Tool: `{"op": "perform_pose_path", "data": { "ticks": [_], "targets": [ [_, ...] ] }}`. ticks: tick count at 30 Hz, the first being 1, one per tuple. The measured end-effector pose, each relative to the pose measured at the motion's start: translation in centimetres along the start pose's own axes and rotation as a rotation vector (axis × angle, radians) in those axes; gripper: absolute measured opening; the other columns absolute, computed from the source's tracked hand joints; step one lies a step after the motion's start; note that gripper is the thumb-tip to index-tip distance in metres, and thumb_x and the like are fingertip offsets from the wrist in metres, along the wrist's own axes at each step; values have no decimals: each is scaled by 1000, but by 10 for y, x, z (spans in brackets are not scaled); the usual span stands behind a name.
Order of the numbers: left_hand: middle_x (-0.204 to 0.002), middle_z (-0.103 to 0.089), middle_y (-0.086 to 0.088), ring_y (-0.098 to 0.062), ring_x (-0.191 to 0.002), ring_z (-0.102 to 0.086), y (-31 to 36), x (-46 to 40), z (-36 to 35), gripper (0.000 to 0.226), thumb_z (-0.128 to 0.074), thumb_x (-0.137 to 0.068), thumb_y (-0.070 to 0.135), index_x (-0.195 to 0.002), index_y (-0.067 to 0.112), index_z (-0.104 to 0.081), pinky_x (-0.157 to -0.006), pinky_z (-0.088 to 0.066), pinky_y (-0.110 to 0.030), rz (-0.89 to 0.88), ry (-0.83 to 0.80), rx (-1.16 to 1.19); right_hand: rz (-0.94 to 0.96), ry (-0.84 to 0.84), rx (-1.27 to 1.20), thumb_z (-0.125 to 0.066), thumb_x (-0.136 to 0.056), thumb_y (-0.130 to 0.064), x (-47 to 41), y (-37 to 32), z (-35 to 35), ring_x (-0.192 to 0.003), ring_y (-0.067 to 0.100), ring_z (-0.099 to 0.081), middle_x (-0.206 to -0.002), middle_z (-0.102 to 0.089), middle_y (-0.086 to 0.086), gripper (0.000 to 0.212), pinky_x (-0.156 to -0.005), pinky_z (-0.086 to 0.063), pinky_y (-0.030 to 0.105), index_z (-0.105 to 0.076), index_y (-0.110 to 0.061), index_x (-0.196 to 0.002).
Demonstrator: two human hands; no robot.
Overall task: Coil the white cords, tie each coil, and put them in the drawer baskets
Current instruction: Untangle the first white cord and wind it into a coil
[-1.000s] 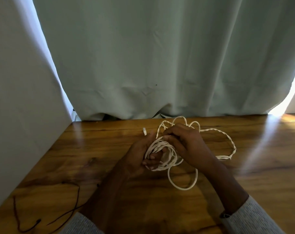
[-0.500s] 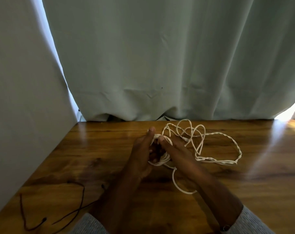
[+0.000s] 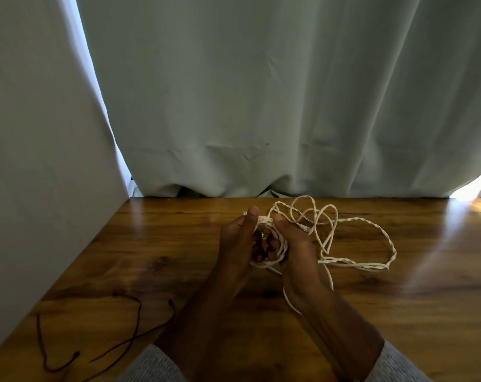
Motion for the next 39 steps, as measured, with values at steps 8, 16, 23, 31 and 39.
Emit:
{"op": "perform_pose_path", "data": {
  "ticks": [8, 16, 23, 31, 39],
  "targets": [
    [-71, -67, -13, -22, -57, -61, -5, 4, -10, 48, -59, -82, 50, -86, 3, -68, -48, -45, -25, -16, -36, 32, 152, 116, 93, -64, -95, -40, 2, -21, 8, -76, 21, -72, -79, -75, 5, 33, -67, -56, 36, -75, -11, -83],
    [-70, -63, -20, -25, -57, -59, -4, -5, 4, 63, -66, -81, 58, -85, -5, -65, -50, -45, -27, -88, 2, -27, 213, 3, 196, -57, -101, -35, 0, -21, 0, -62, 27, -56, -67, -61, 13, 35, -63, -50, 41, -70, -8, -83],
    [-86, -75, -11, -24, -78, -72, -10, 0, -8, 38, -54, -95, 43, -92, 10, -73, -60, -54, -29, 7, -81, 12, 417, 86, 435, -51, -98, -54, 1, -39, -4, -64, 27, -67, -65, -67, 7, 50, -59, -54, 44, -69, -14, -73],
    [-99, -71, -26, -38, -92, -68, -29, 5, 1, 48, -58, -88, 37, -104, -8, -68, -81, -53, -43, 216, 16, 94, -2, 178, 19, -62, -93, -32, -11, 9, 18, -93, 29, -74, -94, -78, 6, 28, -74, -60, 41, -71, -9, -105],
    [-66, -68, -4, -18, -62, -66, -9, -3, 10, 25, -54, -96, 17, -77, 7, -66, -59, -51, -28, 74, 23, -69, 67, -96, 500, -51, -91, -24, -23, -23, 7, -74, 37, -61, -81, -67, 28, 38, -76, -50, 48, -68, 8, -80]
  ]
}}
Point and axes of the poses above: each hand's wrist, its own x-axis away from the middle knuckle, its own z-axis out of the back of the hand, y = z × x, the point moved 10 cm from there along -x, towards the middle knuckle
